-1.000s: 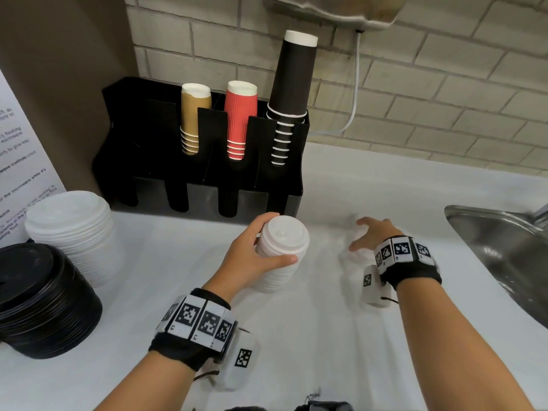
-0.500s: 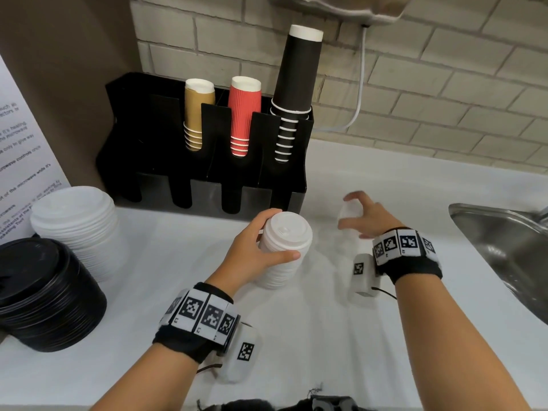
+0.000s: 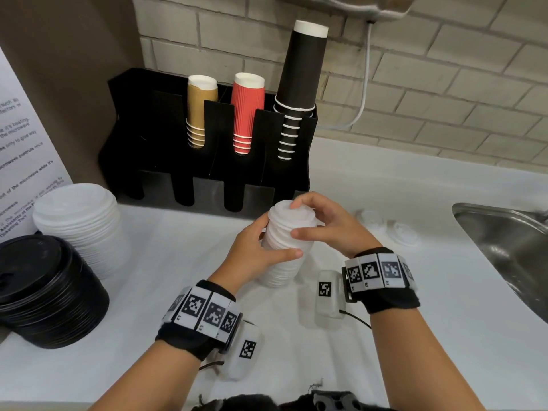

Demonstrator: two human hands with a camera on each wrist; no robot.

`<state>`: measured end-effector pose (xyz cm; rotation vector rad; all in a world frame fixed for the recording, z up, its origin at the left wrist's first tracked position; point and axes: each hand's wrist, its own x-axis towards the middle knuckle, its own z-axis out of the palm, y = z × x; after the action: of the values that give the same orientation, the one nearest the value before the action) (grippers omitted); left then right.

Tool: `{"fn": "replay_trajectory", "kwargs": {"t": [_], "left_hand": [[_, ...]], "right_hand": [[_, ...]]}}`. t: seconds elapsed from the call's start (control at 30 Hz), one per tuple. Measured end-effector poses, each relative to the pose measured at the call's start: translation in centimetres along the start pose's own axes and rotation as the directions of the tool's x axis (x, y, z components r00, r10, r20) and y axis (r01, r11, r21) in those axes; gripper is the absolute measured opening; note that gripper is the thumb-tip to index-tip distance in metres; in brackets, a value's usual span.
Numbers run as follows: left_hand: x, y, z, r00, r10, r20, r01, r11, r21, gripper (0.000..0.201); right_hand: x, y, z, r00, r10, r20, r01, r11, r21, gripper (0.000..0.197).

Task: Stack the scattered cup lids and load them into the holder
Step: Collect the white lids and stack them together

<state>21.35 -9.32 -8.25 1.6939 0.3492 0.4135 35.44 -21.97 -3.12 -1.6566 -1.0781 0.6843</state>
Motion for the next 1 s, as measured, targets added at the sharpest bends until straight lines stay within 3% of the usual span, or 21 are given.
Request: {"fn": "replay_trajectory", "kwargs": {"t": [0.33,0.77,0.87,0.93,0.97,1.0], "left_hand": [[0.2,-0.1,0.0,0.999,0.033,-0.004,-0.033,0.999,-0.002,0.077],[0.0,0.2,-0.2,0.998,0.062,-0.002,-0.062,0.998,-0.005,0.092],[-0.1,0.5,-0.1,0.996,0.083,0.02,-0.082,0.996,-0.023,0.076],[-0.1,0.6,-0.2,0.997,0.073,0.019,-0.073,0.997,-0.023,0.07],[-0.1,0.6,-0.3,0.997,0.07,0.018,-0.07,0.997,-0.021,0.069],[0.0,0.6,-0.3,0.997,0.069,0.018,-0.069,0.997,-0.018,0.068]], "right_hand": [[-0.7,0.2,0.1,0.999,0.008,0.048,-0.008,1.0,-0.002,0.046],[-1.0,0.4,-0.1,0.997,0.016,0.076,-0.021,0.998,0.062,0.037],[-0.8,0.3,-0.7,0.989,-0.011,0.146,-0.003,0.995,0.096,0.038],[-0.4,0.5,-1.6,0.999,0.036,-0.004,-0.035,0.994,0.1,0.034],[0.0,0.9,-2.4,0.983,0.1,-0.153,-0.089,0.993,0.075,0.033],[0.4,1.4,-3.4,0.936,0.174,-0.307,-0.18,0.984,0.008,0.036]]}}
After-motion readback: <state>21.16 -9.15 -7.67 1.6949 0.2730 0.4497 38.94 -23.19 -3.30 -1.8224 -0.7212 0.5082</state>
